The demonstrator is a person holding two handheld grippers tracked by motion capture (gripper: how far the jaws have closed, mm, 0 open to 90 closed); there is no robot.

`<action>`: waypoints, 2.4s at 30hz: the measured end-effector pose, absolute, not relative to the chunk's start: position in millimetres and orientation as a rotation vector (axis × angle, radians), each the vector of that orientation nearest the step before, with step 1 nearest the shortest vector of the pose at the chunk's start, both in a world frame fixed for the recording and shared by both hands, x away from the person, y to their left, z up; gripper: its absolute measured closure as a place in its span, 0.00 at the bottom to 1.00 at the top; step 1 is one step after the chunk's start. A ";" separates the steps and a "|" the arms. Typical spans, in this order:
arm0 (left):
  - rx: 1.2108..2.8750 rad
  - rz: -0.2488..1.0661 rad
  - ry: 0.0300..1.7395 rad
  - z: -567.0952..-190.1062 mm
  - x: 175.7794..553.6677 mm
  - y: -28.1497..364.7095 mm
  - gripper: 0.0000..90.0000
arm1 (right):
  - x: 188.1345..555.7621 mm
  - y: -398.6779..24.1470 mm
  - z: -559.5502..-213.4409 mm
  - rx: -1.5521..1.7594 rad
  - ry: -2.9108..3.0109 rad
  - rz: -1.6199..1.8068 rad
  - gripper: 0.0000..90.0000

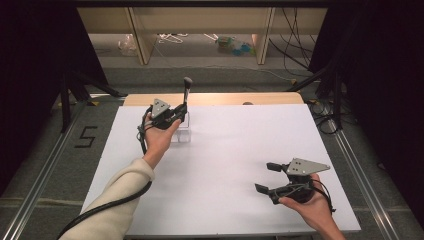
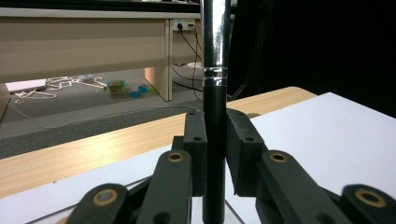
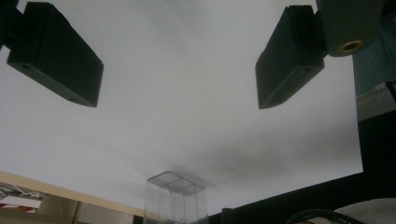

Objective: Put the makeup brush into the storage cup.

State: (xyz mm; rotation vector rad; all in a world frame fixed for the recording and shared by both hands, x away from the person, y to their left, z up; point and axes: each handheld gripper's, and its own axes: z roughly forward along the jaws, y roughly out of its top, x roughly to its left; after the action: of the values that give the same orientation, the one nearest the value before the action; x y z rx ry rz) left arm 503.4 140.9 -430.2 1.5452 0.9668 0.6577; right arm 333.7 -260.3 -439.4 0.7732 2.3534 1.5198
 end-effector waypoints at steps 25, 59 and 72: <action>1.548 0.650 0.976 -438.3 504.1 142.0 0.87 | 333.1 -260.8 -438.9 0.781 2.359 1.498 0.18; 1.555 0.646 0.987 -445.8 504.0 141.7 0.88 | 333.0 -260.7 -438.9 0.782 2.361 1.499 0.18; 1.558 0.642 0.990 -448.0 503.6 140.3 0.88 | 332.9 -260.6 -438.9 0.782 2.361 1.500 0.18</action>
State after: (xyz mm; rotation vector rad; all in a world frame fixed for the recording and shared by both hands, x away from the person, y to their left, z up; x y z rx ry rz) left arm 503.6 140.3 -448.0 1.5576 0.9898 0.6422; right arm 332.9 -260.6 -438.9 0.7817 2.3605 1.4999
